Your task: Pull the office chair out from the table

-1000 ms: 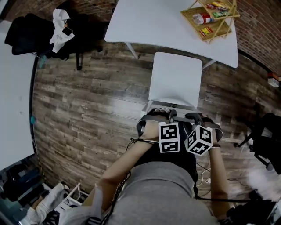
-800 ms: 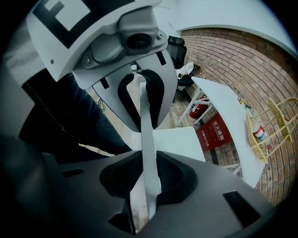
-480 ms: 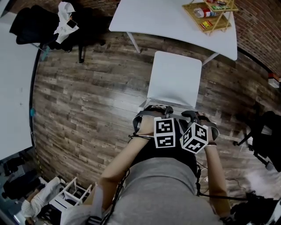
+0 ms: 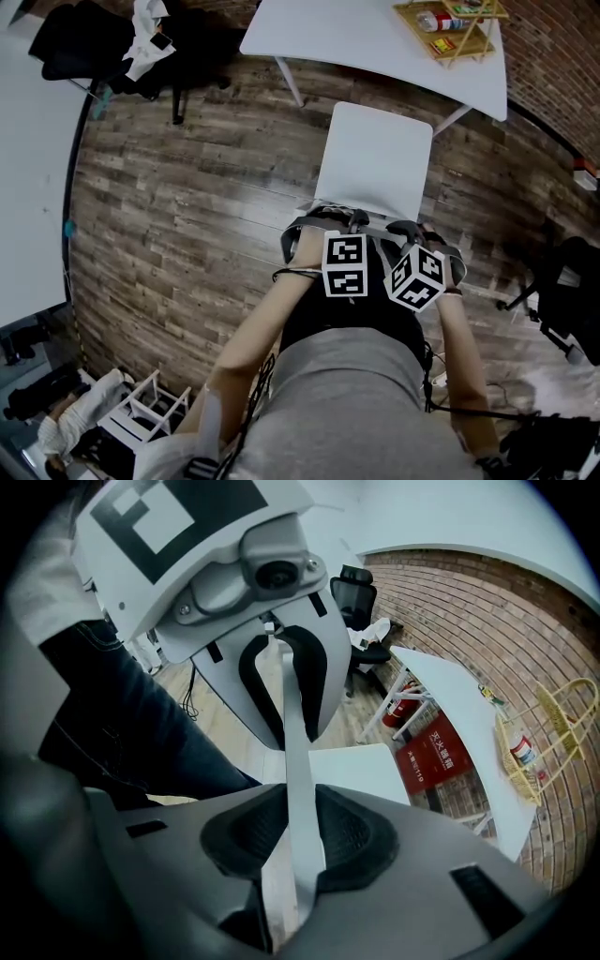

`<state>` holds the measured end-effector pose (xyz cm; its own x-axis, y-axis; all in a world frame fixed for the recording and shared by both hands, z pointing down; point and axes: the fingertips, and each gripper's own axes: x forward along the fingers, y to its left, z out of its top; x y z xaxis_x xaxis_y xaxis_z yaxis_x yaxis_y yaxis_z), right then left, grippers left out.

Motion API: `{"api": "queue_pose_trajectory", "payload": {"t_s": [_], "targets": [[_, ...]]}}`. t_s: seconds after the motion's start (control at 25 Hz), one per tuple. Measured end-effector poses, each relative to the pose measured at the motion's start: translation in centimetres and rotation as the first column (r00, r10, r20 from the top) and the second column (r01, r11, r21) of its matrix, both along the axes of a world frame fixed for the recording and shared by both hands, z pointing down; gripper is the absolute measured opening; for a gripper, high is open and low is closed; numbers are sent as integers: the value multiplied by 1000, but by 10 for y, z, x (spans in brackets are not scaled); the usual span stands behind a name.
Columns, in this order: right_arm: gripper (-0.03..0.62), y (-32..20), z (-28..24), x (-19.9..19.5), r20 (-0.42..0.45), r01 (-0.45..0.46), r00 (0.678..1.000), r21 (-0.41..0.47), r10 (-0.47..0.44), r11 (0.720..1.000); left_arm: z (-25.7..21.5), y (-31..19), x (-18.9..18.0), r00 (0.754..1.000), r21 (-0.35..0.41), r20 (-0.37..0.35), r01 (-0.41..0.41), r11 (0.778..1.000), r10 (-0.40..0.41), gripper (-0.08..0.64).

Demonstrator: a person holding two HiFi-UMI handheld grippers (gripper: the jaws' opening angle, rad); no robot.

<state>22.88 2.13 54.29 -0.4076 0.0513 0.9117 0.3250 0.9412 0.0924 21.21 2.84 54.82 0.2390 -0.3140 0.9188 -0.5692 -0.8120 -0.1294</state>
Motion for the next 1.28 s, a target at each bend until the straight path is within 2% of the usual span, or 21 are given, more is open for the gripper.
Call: {"api": "queue_pose_trajectory", "payload": {"t_s": [0.12,0.2,0.28,0.32,0.52,0.6,0.72,0.76,0.84,0.96,1.08,1.16,1.24,1.28], "targets": [[96,0,1,-1,13,-5,1000,0,5,1000,-1,0,0,1000,13,-22,9,1000,-8,100],[109,4,0,-2,32,-3,999,-27,4,1000,-4,-1,2,996,1,-81,35,999,-35,114],[183,8,-3,-5,51,-7,999,-67,11,998,-10,-2,2,986,-13,-155,61,998,-62,126],[189,9,-6,-7,63,-13,998,-76,18,997,-14,-2,1,981,-13,-180,70,997,-71,134],[189,4,-32,-16,160,-37,985,-126,57,991,-45,-6,-11,972,55,-223,88,995,-73,163],[189,1,-48,-22,207,-43,976,-154,75,987,-70,-15,-16,948,100,-299,141,985,-105,163],[162,-14,-81,-31,311,-108,936,-190,164,976,-116,-34,-26,886,181,-436,258,949,-157,163],[131,-23,-94,-35,357,-152,909,-202,217,968,-130,-40,-31,865,209,-471,297,932,-170,163],[57,-43,-121,-42,457,-246,828,-225,325,943,-152,-51,-39,831,254,-523,363,897,-189,163],[36,-68,-150,-46,577,-348,695,-252,429,903,-172,-63,-44,804,304,-556,434,848,-211,161],[34,-87,-173,-46,655,-427,560,-296,507,854,-189,-72,-46,773,347,-597,490,799,-214,133],[32,-99,-185,-45,684,-488,466,-331,561,808,-203,-79,-50,747,386,-632,535,751,-207,81],[30,-108,-193,-43,699,-539,386,-360,603,762,-216,-85,-56,721,420,-663,580,698,-201,32],[28,-112,-198,-41,704,-562,348,-372,619,739,-222,-88,-58,707,430,-678,603,672,-200,31]]}}
